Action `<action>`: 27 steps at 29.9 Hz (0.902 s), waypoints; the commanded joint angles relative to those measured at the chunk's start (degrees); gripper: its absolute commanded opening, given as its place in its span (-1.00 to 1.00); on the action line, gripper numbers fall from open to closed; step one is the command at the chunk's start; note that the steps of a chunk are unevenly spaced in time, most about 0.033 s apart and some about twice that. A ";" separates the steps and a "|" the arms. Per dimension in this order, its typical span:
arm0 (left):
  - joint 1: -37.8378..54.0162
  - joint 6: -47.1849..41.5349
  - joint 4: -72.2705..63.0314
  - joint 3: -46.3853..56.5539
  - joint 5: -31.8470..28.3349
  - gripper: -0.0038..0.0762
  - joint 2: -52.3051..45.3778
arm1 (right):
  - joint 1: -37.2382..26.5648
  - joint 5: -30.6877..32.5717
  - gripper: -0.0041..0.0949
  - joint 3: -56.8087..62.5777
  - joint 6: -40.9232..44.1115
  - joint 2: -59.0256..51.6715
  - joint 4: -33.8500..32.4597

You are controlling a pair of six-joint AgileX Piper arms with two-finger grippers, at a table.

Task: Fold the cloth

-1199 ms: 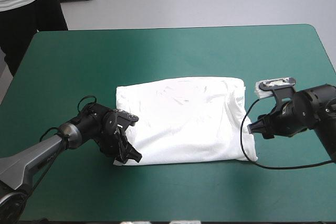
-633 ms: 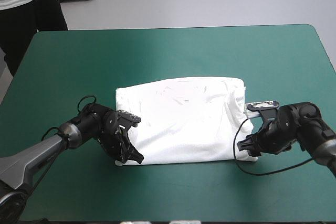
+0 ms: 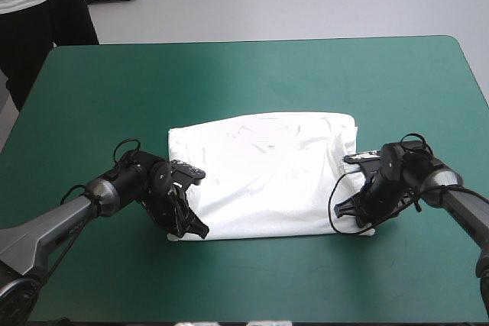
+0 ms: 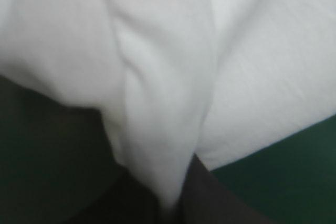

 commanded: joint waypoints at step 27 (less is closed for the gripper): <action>-0.31 -1.39 4.26 -14.92 11.93 -0.93 -13.45 | 0.10 11.43 -0.94 -13.29 1.78 -11.98 0.80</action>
